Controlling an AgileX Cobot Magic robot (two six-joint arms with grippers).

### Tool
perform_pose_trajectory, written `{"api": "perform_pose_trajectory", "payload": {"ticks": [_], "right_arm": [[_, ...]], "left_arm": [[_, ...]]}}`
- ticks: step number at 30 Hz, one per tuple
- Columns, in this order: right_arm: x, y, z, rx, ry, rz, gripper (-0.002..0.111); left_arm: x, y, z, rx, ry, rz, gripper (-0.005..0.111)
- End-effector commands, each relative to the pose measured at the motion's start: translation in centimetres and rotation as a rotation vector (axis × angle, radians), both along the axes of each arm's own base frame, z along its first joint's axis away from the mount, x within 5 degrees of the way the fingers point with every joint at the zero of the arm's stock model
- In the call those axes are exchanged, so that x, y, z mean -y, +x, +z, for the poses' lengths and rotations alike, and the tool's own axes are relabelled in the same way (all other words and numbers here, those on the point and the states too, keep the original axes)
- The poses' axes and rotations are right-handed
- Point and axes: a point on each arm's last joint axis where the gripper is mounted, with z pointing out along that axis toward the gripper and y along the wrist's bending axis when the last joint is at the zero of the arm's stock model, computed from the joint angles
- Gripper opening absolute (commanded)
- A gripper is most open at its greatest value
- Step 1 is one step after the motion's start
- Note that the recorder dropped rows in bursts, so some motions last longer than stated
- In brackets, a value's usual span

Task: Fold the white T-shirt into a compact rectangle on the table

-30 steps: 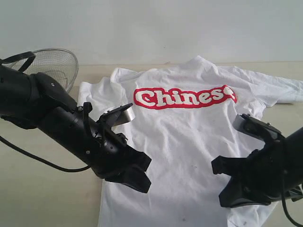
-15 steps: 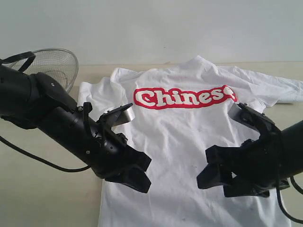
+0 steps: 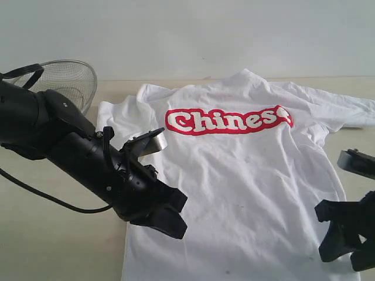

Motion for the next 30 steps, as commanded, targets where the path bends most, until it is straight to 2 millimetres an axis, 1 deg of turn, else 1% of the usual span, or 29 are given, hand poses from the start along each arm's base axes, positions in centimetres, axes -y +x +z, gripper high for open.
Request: {"api": "perform_pose_trajectory", "payload": {"ticks": [1, 5, 11, 17, 23, 24, 26, 27, 28, 30], "right_arm": [[0.6, -0.4, 0.1, -0.018, -0.042, 0.031, 0.048], [1.2, -0.8, -0.1, -0.068, -0.106, 0.037, 0.048], [1.1, -1.0, -0.1, -0.101, -0.090, 0.027, 0.048], [0.2, -0.3, -1.0, -0.102, 0.017, 0.007, 0.048], [0.5, 0.1, -2.0, -0.104, -0.003, 0.002, 0.047], [0.5, 0.1, -2.0, -0.101, -0.005, 0.000, 0.044], [0.5, 0.2, -2.0, -0.096, -0.007, 0.007, 0.024], [0.5, 0.2, -2.1, -0.089, -0.009, 0.015, 0.003], [0.5, 0.2, -2.0, -0.088, -0.005, 0.011, 0.000], [0.2, 0.3, -1.8, -0.077, 0.035, 0.003, 0.000]], "left_arm": [[0.1, -0.2, 0.3, 0.008, -0.005, -0.005, 0.004], [0.0, -0.3, 0.2, 0.014, 0.006, -0.020, 0.004], [0.0, -0.3, 0.2, 0.013, 0.005, -0.019, 0.004], [0.0, -0.2, 0.2, 0.018, 0.007, -0.015, 0.004], [0.0, -0.2, 0.2, 0.018, 0.007, -0.015, 0.004], [0.0, -0.2, 0.2, 0.018, 0.007, -0.015, 0.004], [0.0, -0.2, 0.2, 0.018, 0.007, -0.015, 0.004], [0.0, -0.2, 0.2, 0.018, 0.007, -0.015, 0.004], [0.0, -0.2, 0.2, 0.019, 0.008, -0.014, 0.004], [0.0, -0.2, 0.2, 0.019, 0.008, -0.014, 0.004]]}}
